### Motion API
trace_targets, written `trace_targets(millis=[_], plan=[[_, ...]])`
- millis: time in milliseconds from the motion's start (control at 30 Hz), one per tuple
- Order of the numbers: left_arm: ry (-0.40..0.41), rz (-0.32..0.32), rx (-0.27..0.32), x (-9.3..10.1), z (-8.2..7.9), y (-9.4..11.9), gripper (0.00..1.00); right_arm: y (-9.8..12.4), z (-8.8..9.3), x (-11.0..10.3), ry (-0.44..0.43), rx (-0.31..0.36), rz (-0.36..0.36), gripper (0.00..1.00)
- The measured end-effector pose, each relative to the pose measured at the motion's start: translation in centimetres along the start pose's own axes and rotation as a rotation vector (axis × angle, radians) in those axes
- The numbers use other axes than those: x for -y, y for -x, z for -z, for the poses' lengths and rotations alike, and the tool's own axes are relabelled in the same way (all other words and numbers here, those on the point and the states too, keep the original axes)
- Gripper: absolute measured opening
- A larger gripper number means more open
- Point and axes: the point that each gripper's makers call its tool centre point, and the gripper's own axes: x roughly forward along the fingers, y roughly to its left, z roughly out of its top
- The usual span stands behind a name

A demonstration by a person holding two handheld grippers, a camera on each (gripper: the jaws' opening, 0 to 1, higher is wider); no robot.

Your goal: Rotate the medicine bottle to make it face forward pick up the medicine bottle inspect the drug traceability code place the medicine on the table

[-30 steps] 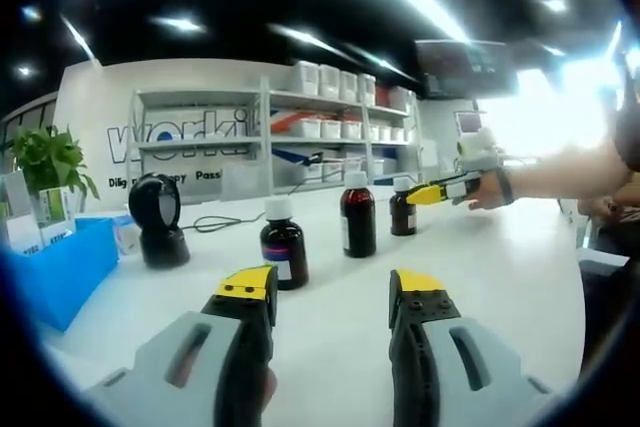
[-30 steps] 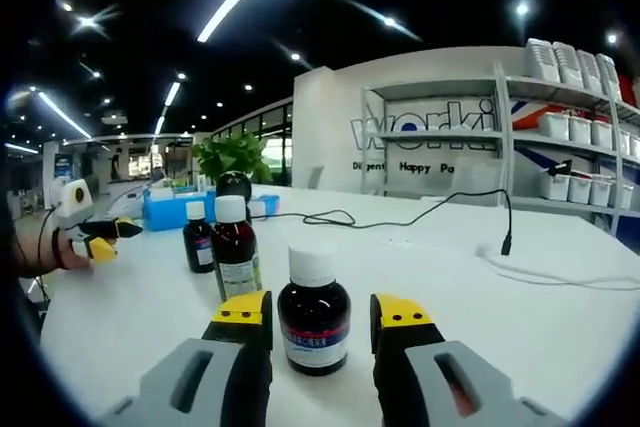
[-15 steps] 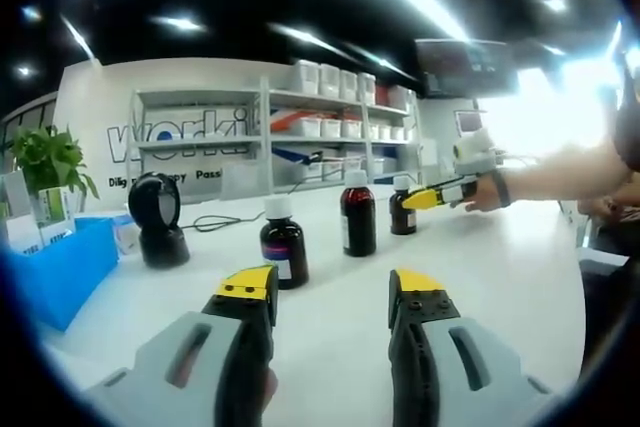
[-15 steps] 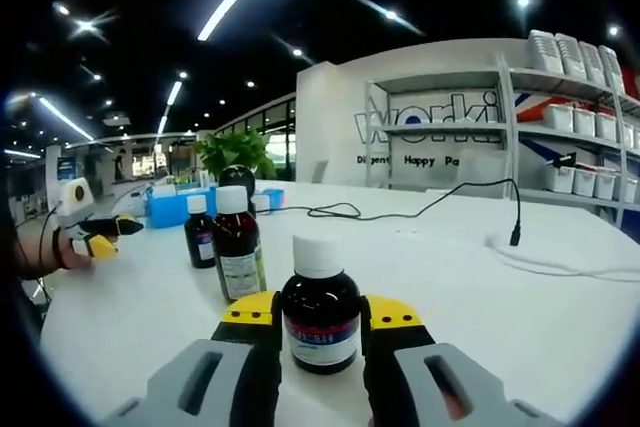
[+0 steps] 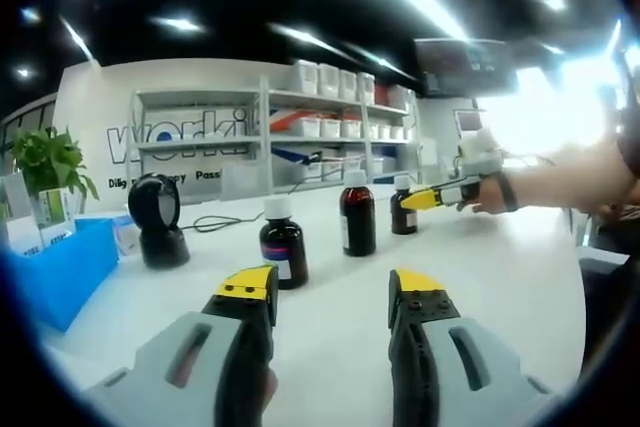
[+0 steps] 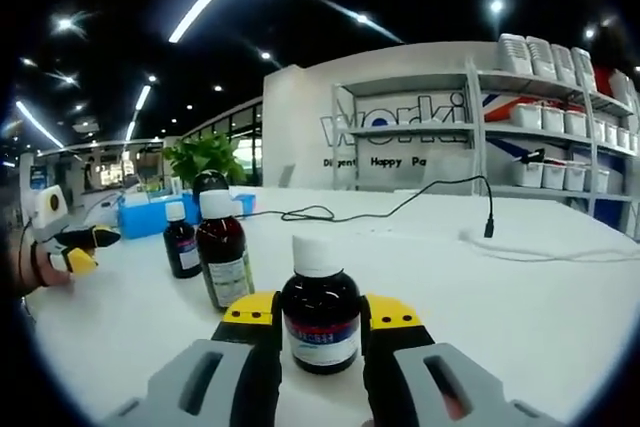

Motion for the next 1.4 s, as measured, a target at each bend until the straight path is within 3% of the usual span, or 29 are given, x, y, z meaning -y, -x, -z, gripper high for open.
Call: trace_targets(millis=[633,967,1267,1333,1400], plan=[[-0.001,0.001,0.002,0.1,0.0,0.0,0.35,0.3,0.1,0.2,-0.047,0.037,0.238,0.25],[-0.002,0.002,0.003,0.0,0.0,0.1,0.35,0.8,0.4,-0.1,0.012,0.024,0.346,0.25],[-0.002,0.002,0.004,0.1,0.0,0.1,0.35,0.7,0.7,0.0,0.015,0.005,0.309,0.26],[-0.001,0.001,0.004,0.0,0.0,0.1,0.35,0.6,0.5,-0.4,0.027,0.008,0.266,0.34],[-0.001,0.001,0.002,0.0,0.0,0.1,0.35,0.3,0.4,-1.3,0.013,-0.009,0.17,0.42]])
